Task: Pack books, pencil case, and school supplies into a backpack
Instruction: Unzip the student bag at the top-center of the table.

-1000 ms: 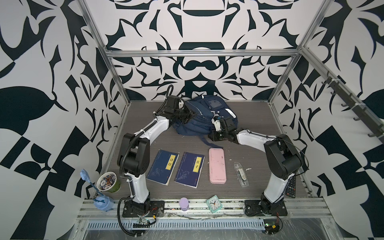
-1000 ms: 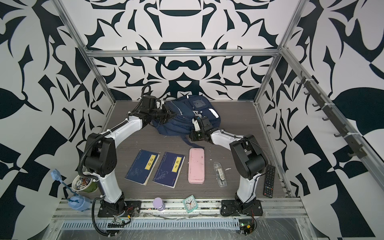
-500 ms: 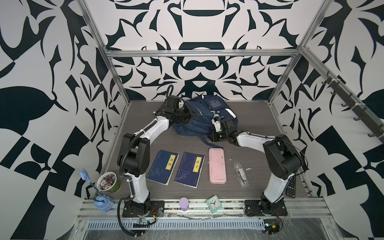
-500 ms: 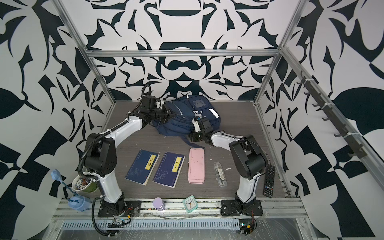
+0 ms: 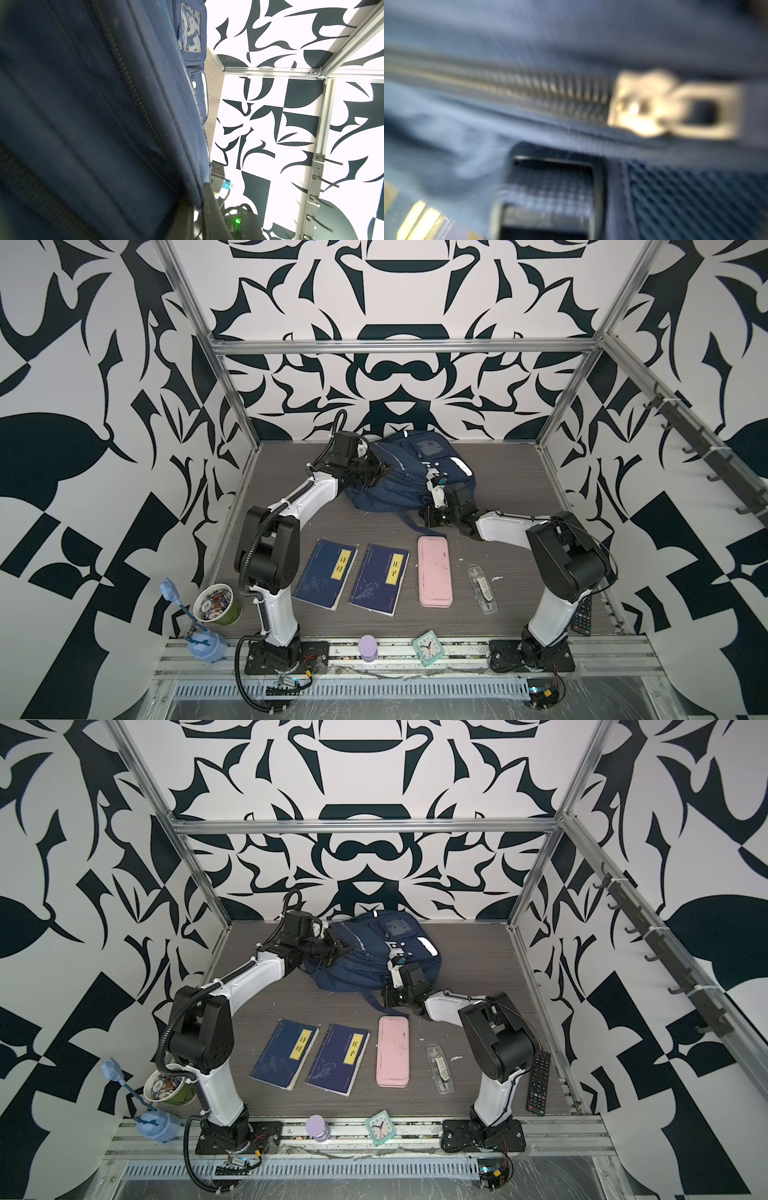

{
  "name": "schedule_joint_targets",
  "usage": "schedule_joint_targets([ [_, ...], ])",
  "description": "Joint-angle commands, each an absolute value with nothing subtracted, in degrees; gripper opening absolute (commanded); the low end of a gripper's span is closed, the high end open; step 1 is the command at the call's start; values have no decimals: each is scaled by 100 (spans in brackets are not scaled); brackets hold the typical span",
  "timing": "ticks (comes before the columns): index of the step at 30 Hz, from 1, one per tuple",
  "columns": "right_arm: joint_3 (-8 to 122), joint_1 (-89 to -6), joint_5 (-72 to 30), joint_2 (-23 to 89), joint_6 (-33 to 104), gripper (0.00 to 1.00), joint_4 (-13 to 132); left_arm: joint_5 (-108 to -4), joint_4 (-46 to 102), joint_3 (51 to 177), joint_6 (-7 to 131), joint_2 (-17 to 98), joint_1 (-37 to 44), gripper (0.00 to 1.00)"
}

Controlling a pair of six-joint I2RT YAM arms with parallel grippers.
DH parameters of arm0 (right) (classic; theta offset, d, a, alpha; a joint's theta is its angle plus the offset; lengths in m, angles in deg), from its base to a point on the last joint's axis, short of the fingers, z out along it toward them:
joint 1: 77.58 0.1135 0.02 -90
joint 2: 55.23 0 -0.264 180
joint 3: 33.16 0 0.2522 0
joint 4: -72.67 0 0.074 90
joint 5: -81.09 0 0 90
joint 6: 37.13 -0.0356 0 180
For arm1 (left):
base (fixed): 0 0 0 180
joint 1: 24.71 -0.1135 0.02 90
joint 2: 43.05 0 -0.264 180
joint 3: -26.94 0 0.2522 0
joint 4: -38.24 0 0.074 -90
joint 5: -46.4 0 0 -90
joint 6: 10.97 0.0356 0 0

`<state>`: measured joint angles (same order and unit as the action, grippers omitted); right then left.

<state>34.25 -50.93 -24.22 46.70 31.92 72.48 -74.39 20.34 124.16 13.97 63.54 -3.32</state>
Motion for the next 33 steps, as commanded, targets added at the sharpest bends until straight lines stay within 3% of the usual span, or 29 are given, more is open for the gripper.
schedule_joint_targets([
  [1, 3369, -5095, -2402, 4315, 3281, 7, 7365, -7525, 2472, 12723, 1364, 6347, -361, 0],
  [7, 3497, -5065, -2718, 4190, 3285, 2, 7073, -7522, 2501, 12733, 1339, 6383, -356, 0],
  [33, 5478, -4084, -2840, 5322, 2919, 5, 5768, -7408, 2747, 12487, 1224, 6673, -200, 0],
])
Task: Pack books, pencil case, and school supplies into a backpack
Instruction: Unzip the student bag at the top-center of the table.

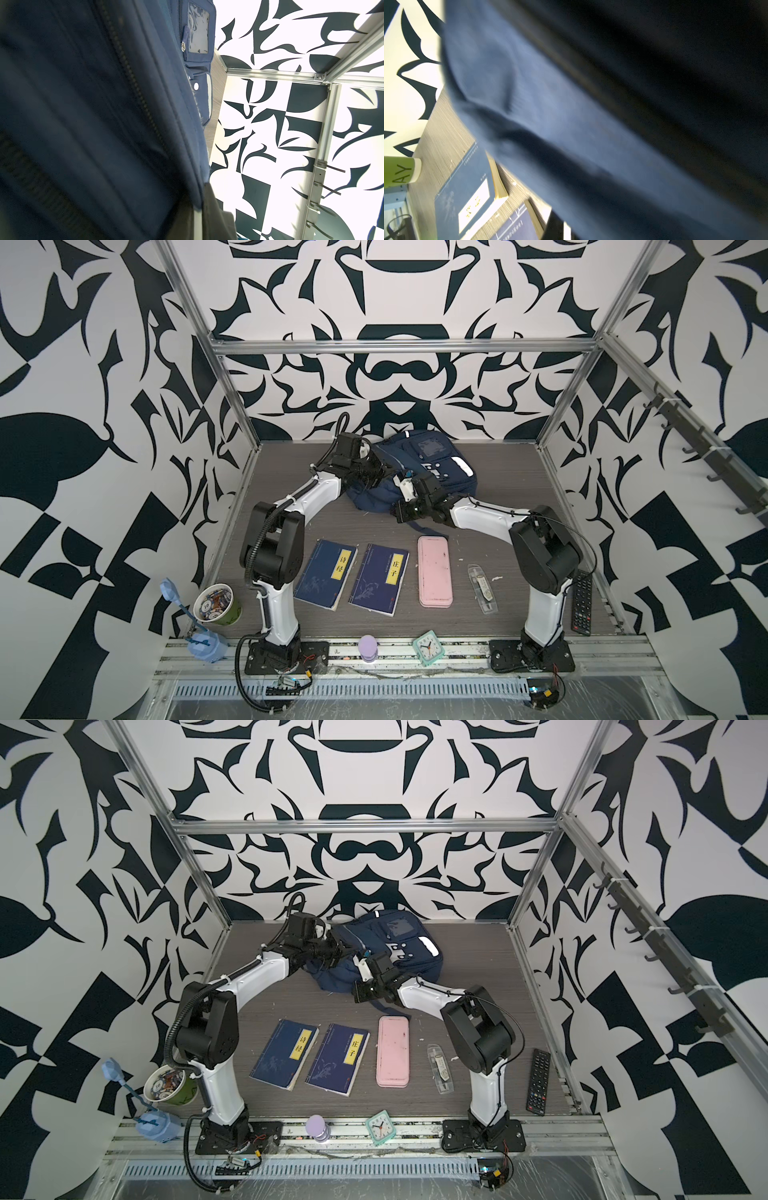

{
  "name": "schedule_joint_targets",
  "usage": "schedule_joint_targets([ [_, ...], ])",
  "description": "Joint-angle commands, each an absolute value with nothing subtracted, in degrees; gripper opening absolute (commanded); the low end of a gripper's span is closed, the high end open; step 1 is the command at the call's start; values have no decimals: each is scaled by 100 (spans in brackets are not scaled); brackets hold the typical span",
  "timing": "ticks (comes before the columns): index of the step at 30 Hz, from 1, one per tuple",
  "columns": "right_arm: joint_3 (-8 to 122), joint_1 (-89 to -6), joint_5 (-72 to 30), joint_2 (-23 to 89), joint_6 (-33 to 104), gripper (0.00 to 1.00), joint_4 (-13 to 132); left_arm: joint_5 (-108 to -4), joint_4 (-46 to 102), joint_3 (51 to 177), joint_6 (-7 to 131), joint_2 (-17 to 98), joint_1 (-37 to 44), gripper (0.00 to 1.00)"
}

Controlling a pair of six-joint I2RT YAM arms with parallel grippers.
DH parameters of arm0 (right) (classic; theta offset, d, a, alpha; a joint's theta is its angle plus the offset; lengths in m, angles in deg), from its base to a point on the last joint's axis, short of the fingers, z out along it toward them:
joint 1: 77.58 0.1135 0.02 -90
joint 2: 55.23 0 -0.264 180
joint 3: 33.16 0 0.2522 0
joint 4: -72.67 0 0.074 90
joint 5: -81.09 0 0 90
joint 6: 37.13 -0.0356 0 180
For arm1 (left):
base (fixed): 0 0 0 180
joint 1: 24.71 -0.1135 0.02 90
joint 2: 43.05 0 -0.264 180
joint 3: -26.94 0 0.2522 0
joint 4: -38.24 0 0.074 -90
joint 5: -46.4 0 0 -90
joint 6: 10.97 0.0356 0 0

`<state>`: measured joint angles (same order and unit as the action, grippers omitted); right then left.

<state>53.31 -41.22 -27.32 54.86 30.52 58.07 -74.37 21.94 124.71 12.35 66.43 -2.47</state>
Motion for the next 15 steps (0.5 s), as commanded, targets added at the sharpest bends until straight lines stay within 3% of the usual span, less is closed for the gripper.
schedule_joint_targets([
  [1, 5416, -4090, -2771, 5269, 2900, 5, 5721, -7403, 2768, 12441, 1224, 6682, -202, 0],
  [15, 4063, -5016, -2438, 3945, 2828, 4, 4895, -7368, 3185, 12217, 1095, 7107, 485, 10],
])
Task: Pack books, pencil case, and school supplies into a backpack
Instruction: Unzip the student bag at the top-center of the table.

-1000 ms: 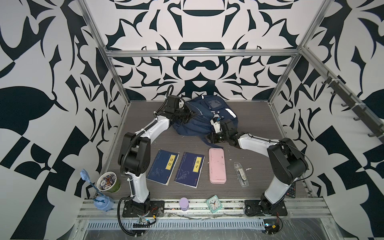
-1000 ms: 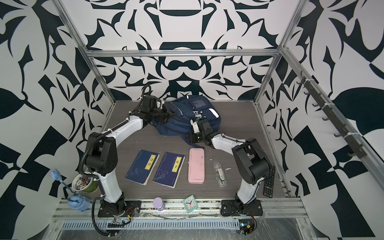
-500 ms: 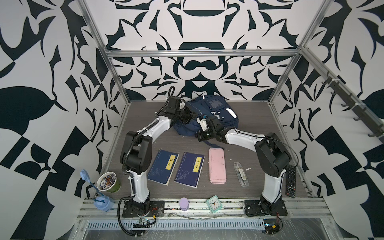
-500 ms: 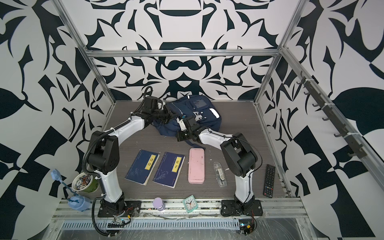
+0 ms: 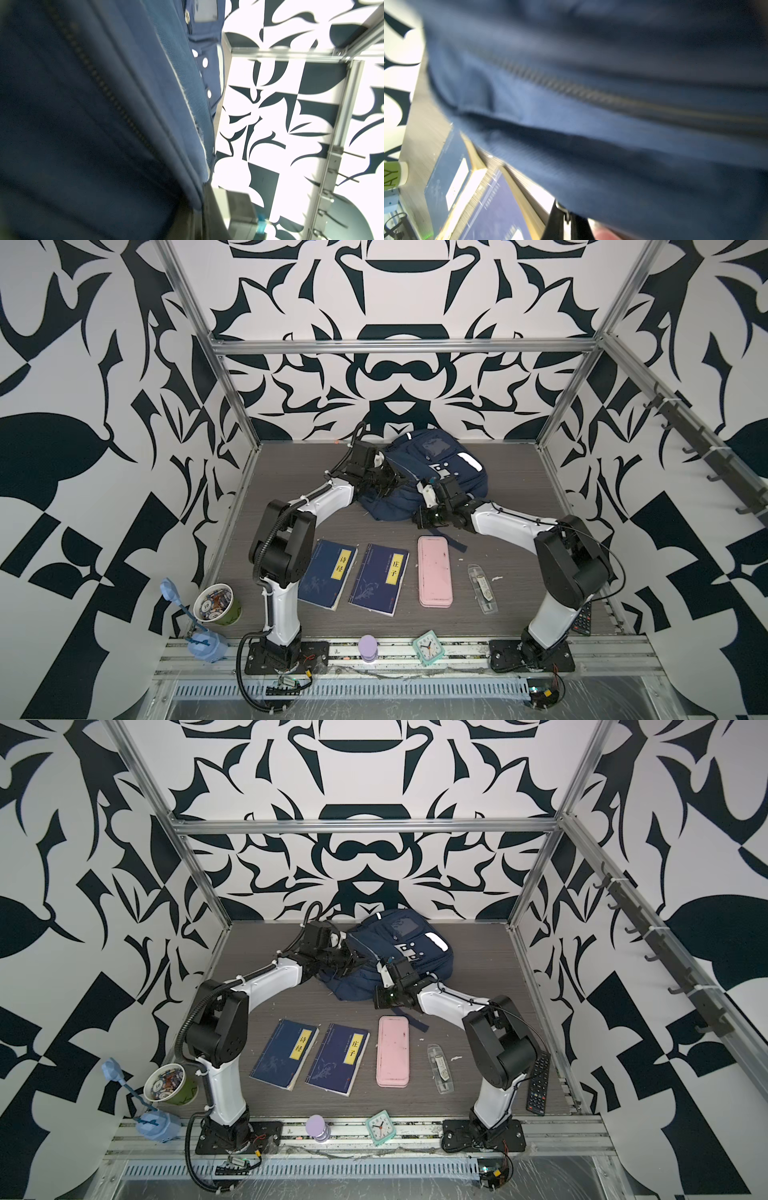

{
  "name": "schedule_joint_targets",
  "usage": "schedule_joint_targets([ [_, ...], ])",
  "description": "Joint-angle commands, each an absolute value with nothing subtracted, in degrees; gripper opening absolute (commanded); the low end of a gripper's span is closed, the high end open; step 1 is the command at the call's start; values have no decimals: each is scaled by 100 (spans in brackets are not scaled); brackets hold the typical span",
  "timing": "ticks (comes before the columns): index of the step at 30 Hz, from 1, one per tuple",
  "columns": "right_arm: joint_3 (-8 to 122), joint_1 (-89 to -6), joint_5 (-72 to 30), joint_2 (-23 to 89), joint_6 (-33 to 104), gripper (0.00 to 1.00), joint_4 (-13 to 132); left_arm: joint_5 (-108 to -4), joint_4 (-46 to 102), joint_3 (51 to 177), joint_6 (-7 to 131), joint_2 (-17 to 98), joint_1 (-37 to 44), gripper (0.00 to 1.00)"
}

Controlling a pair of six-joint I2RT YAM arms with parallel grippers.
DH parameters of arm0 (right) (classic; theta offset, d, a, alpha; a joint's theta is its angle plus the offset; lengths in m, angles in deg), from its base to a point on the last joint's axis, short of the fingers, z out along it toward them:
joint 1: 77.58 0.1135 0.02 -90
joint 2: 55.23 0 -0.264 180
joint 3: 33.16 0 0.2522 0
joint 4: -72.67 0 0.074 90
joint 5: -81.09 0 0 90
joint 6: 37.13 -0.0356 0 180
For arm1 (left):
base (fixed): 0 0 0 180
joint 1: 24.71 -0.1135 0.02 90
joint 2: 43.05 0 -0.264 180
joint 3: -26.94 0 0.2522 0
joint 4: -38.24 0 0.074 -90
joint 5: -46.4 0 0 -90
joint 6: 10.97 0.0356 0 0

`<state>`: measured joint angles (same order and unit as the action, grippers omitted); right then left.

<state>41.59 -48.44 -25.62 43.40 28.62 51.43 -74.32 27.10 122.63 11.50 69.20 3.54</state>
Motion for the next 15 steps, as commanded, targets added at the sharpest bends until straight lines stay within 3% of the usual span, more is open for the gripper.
schedule_joint_targets([
  [1, 4021, -5106, -2430, 3858, 2860, 4, 4791, -7377, 3252, 12216, 1052, 7172, 554, 10],
  [15, 3416, -5216, -2473, 3577, 2813, 3, 4801, -7470, 3670, 12312, 790, 7512, 772, 12],
])
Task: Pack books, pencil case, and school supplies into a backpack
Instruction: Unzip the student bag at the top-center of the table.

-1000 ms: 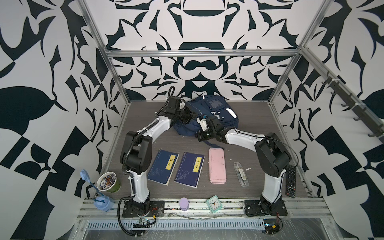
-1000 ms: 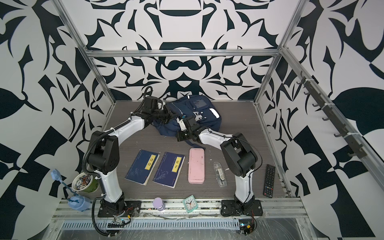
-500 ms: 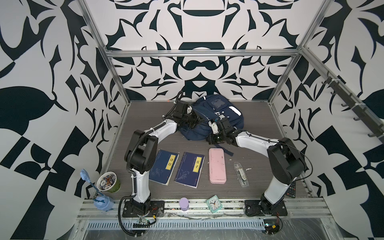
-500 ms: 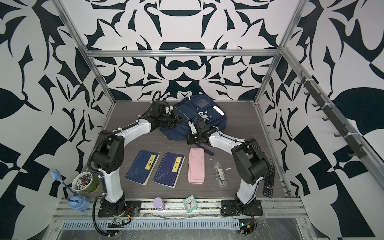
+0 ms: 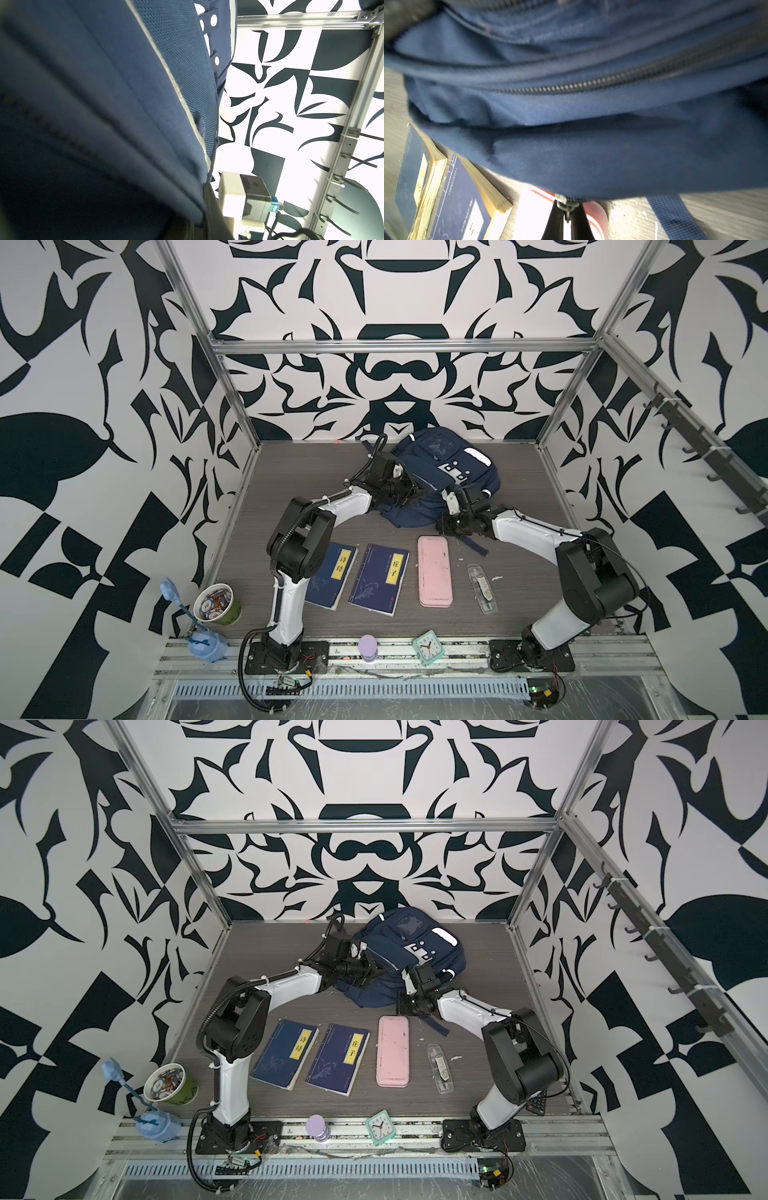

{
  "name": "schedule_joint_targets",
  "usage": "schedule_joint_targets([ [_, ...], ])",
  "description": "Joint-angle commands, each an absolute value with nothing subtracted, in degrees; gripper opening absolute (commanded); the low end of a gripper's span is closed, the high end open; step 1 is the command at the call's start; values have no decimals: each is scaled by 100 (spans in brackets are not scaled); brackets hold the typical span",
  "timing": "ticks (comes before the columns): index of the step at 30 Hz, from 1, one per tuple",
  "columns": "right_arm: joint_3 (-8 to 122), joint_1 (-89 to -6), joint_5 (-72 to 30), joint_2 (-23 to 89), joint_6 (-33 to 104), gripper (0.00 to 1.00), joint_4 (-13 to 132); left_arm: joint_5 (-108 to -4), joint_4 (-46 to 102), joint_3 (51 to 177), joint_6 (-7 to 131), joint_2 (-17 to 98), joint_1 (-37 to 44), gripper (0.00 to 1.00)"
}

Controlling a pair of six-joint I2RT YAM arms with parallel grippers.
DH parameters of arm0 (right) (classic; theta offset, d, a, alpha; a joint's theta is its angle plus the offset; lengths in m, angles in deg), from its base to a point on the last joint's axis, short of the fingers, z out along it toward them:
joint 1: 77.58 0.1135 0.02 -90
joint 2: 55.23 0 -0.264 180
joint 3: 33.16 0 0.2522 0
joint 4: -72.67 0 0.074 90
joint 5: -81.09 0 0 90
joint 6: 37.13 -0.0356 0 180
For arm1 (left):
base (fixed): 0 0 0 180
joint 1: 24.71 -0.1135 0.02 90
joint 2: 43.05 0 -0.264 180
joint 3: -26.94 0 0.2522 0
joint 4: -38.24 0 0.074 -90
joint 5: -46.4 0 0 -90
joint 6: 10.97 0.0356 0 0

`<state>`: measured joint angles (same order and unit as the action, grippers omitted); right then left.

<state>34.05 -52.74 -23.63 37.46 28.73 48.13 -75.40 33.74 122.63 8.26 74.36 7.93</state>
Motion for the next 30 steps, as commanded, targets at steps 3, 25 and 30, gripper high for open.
schedule_joint_targets([
  [3, 3665, -5063, -2510, 3757, 2782, 3, 4782, -7473, 3686, 12410, 746, 7569, 829, 11],
  [25, 4500, -4482, -2456, 4441, 2367, 3, 4999, -7361, 2340, 12663, 1803, 6899, 134, 61],
  [30, 4128, -4498, -2361, 4119, 2395, 3, 4986, -7209, 941, 13521, 2866, 7080, -168, 66],
])
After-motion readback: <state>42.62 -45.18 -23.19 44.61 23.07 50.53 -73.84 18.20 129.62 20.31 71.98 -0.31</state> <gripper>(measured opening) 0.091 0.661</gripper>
